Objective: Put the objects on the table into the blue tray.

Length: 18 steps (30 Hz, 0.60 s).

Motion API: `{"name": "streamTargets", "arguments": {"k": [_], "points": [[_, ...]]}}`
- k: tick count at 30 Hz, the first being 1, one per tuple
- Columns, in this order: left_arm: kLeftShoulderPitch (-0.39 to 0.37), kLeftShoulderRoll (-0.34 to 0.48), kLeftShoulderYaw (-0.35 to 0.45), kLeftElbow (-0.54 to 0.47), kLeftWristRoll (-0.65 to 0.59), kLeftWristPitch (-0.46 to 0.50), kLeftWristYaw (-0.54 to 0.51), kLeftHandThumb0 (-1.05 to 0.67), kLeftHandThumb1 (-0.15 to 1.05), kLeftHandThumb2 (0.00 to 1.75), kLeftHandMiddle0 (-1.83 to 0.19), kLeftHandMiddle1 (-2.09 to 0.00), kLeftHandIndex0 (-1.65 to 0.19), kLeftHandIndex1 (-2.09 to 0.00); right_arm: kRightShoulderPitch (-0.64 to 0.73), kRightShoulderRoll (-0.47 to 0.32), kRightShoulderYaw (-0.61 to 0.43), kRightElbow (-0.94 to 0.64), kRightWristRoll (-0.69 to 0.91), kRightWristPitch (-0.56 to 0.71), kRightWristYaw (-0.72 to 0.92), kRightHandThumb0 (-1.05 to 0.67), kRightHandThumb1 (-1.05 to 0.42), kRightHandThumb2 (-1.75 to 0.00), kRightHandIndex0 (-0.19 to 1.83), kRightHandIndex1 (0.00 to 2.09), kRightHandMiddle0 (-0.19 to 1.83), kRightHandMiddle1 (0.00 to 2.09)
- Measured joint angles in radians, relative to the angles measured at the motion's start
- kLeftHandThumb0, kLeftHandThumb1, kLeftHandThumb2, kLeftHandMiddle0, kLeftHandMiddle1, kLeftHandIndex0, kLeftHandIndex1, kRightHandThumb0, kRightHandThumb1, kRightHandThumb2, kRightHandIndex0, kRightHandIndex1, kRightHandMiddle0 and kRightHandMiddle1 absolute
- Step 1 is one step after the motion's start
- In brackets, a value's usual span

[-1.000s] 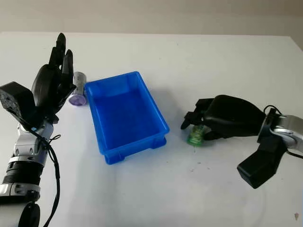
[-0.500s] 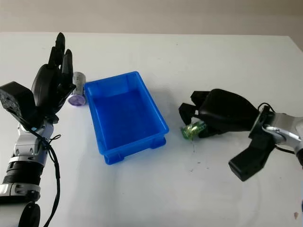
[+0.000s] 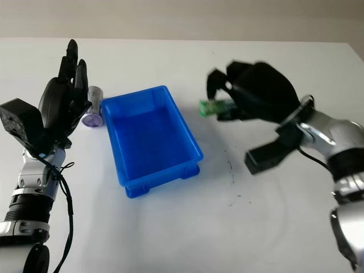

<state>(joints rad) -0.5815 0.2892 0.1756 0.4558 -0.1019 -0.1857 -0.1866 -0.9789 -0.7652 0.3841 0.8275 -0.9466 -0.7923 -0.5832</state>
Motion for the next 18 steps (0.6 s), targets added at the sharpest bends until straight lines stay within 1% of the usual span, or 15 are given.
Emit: {"name": "streamTargets", "arguments": {"k": [2,7,12,18], "points": [[0.0,0.0,0.0,0.0,0.0,0.0,0.0,-0.82,1.05,0.69,0.19,0.0,0.19,0.0,-0.021,0.023,-0.01,0.001,0.032,0.011,0.001,-0.43,-1.0,-0.07,1.17,2.09,1.02,2.09],[0.0,0.0,0.001,-0.002,0.0,0.0,0.0,-0.81,1.05,0.68,0.19,0.0,0.19,0.0,-0.051,0.095,-0.027,0.004,0.106,0.024,0.018,-0.43,-1.04,-0.07,1.2,2.09,1.06,2.09],[0.001,0.0,0.0,-0.009,0.0,0.001,0.001,-0.81,1.05,0.69,0.19,0.0,0.19,0.0,-0.062,0.164,-0.03,0.004,0.152,0.02,0.053,-0.44,-1.05,-0.1,1.17,2.09,1.02,2.09],[0.006,0.0,0.0,-0.019,0.003,0.002,0.01,-0.8,1.05,0.69,0.19,0.0,0.19,0.0,-0.099,0.237,-0.03,0.015,0.222,-0.047,0.133,-0.47,-1.05,-0.14,1.16,2.09,0.98,2.09]]}}
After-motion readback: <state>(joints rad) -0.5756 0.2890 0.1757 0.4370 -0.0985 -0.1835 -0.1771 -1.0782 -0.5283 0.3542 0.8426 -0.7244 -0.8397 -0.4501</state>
